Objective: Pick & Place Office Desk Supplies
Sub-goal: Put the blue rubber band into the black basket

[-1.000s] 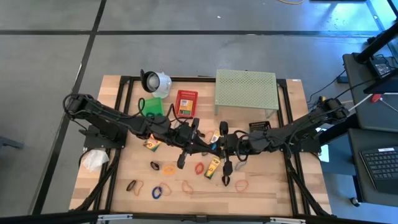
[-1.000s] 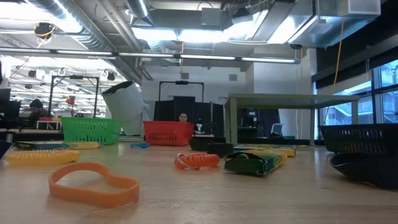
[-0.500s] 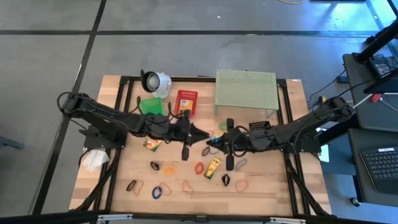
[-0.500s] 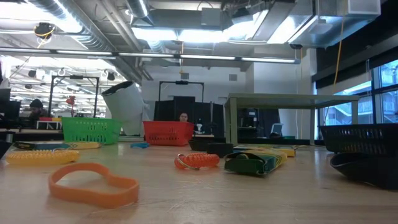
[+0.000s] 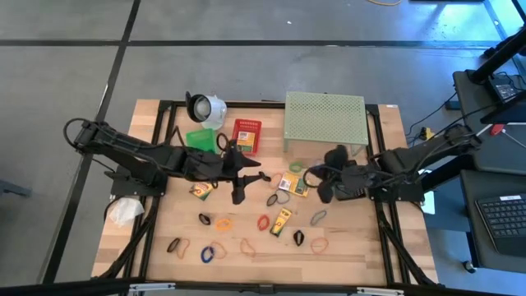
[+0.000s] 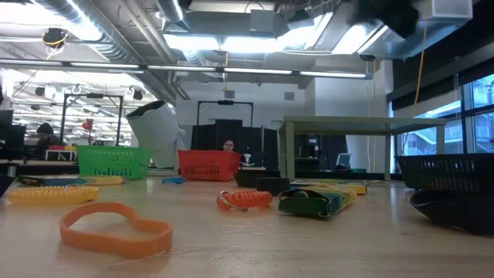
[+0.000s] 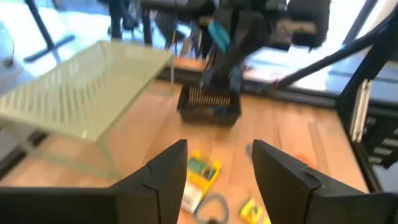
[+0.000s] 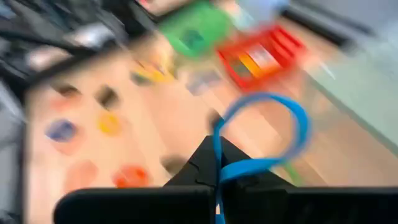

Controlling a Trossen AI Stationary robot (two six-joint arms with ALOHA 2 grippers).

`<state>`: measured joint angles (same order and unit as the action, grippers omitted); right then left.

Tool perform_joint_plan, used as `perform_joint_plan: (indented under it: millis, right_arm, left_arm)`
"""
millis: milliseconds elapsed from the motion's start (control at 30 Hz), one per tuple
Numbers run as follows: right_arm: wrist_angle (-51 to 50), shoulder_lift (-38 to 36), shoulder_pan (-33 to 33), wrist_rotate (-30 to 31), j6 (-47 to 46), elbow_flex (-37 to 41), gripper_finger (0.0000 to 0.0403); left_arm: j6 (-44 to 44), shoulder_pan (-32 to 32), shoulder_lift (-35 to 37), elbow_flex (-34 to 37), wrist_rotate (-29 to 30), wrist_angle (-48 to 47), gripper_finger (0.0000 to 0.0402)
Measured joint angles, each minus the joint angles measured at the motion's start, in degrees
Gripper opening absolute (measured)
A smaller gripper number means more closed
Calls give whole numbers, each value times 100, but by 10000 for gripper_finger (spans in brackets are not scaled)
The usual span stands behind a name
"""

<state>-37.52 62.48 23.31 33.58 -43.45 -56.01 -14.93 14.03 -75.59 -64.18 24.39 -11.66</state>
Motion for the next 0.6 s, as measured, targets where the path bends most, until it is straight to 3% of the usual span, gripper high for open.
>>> perform_joint_plan:
  millis: [267, 500, 600]
  right_arm:
    - [-3281, -193, 0, -266, -2278, 46, 0]
    - [-3303, -508, 0, -794, -2633, 818, 0]
    - [-3215, -802, -2, -813, -2933, 1280, 0]
  left_arm:
    - [-571, 113, 0, 4, 316, -1116, 170]
    - [-990, 505, 0, 13, 1161, -1938, 158]
    - [-1111, 641, 18, 261, 1540, -1805, 157]
